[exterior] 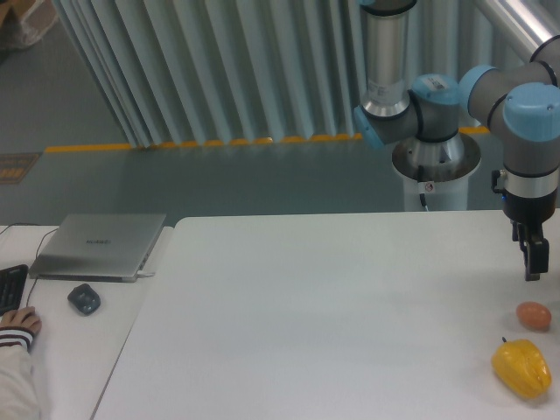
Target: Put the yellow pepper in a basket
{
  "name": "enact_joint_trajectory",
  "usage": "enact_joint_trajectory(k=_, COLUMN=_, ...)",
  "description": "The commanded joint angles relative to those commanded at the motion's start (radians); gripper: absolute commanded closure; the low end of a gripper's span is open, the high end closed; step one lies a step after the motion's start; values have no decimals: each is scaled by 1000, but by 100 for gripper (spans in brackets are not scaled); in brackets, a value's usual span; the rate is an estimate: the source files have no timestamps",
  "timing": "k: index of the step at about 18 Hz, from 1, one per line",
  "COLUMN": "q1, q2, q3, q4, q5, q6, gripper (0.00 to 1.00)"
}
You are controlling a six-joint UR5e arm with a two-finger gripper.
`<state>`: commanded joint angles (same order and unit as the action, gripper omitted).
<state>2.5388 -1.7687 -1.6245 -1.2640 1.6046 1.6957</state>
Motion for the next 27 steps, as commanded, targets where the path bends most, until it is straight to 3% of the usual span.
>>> enact_joint_trajectory(k=4, q1=0, q2=3, q3=5, q4=3, q5=-46, q6=-226, gripper=0)
enact_joint_trajectory(k=7, q1=-3, q2=-3, q3=24, q4=9, q5=-100, q6=-503, gripper=0)
enact_joint_trajectory(k=13, q1=-38, q2=-40, q3=35, q4=104, q5=-101, q6=-876, gripper=0)
enact_joint_trajectory(k=16, q1=-55, q2=-63, q3=35, q4=124, q5=-97, q6=-1068, gripper=0)
enact_joint_trajectory(k=21, q1=-55, q2=-87, q3=61, q4=138, q5=-97, q6=-1241, gripper=0)
enact_joint_trajectory(k=27, q1=-57, q2=-133, q3=104, q4=144, q5=-88, q6=-1352, gripper=0)
